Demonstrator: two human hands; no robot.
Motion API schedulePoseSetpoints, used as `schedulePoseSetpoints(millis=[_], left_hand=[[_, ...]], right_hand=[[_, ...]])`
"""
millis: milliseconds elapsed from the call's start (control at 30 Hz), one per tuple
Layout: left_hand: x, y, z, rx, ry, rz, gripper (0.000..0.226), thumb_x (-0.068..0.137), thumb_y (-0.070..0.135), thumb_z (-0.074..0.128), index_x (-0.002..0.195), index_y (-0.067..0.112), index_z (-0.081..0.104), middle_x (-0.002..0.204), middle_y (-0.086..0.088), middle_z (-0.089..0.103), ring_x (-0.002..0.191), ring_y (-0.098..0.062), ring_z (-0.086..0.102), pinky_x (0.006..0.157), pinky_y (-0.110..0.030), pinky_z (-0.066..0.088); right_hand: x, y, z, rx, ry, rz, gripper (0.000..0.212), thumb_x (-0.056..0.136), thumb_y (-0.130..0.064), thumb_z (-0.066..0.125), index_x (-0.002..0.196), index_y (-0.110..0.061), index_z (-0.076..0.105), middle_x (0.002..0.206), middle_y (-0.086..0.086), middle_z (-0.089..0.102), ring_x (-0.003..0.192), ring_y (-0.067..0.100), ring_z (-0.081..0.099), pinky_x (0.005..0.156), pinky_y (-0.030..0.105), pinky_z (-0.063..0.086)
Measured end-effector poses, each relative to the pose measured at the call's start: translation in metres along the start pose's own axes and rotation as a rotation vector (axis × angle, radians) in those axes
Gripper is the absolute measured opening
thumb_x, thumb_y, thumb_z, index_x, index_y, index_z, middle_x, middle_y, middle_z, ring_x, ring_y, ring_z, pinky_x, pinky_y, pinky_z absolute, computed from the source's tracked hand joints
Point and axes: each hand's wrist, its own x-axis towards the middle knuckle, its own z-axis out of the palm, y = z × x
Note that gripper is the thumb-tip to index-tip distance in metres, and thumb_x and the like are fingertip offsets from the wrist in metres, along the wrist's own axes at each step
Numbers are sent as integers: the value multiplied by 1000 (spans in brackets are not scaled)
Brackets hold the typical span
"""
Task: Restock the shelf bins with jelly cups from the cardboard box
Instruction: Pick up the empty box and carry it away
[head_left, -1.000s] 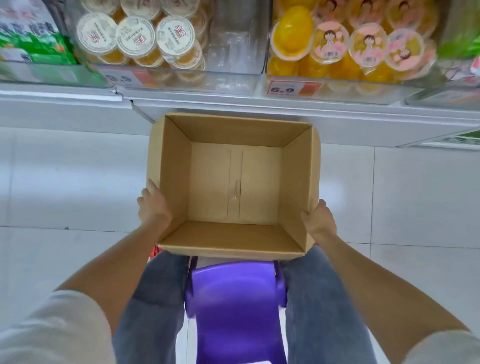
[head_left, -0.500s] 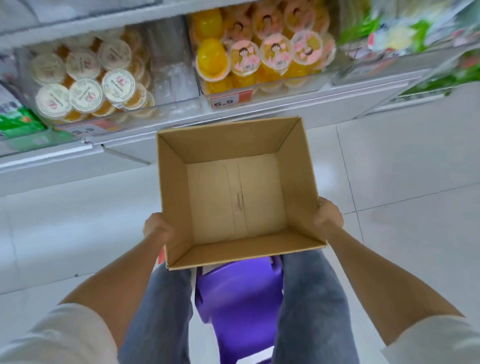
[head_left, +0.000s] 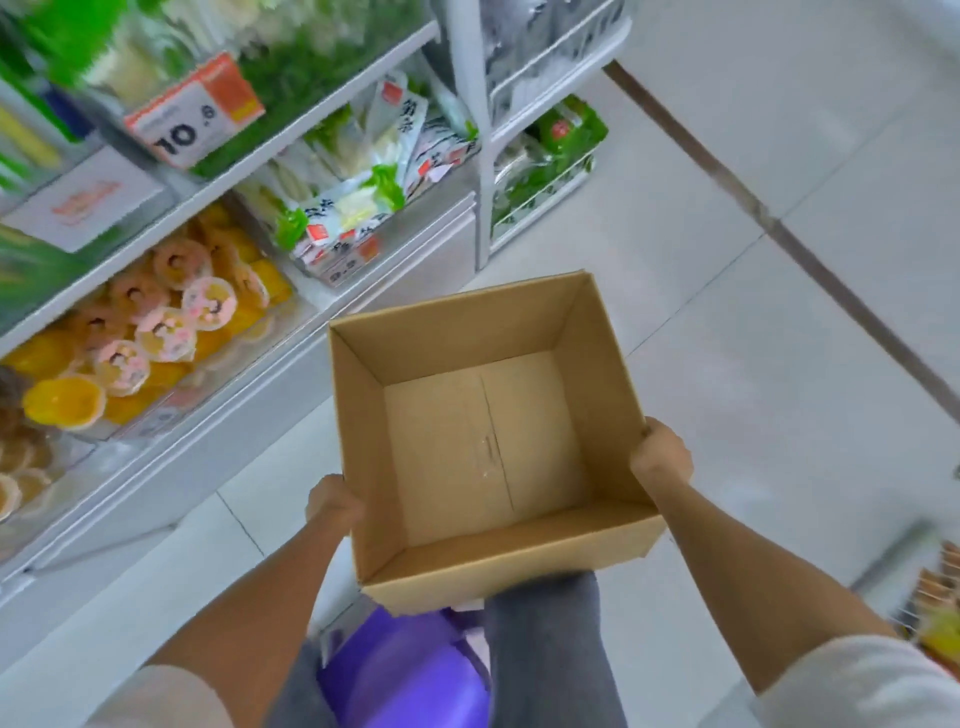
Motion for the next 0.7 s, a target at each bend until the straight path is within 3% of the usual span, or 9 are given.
schedulePoseSetpoints(millis=[267, 467, 700], left_hand=[[-50, 263, 10, 266, 96, 331, 25, 77, 4, 57, 101, 5, 66, 101, -14, 69, 93, -33, 67, 78, -36, 56], [-109, 437, 36, 402, 144, 540, 22, 84, 0, 52, 104, 5, 61, 109, -16, 64, 102, -35, 62, 70, -33, 44], [-151, 642, 79, 551, 143, 715, 23, 82, 3, 53, 103, 6, 61, 108, -16, 64, 102, -36, 61, 78, -37, 51]], right_hand=[[72, 123, -150, 268, 144, 255, 29, 97, -19, 29, 103, -26, 57, 93, 1, 64, 83, 25, 62, 77, 41, 56], [116, 195, -236, 455, 217, 406, 25, 101, -22, 31, 105, -24, 55, 94, 0, 61, 83, 25, 62, 81, 42, 57], [196, 265, -325, 607, 284, 546, 35, 100, -18, 31, 120, -20, 59, 110, 8, 66, 84, 25, 54, 81, 36, 49]])
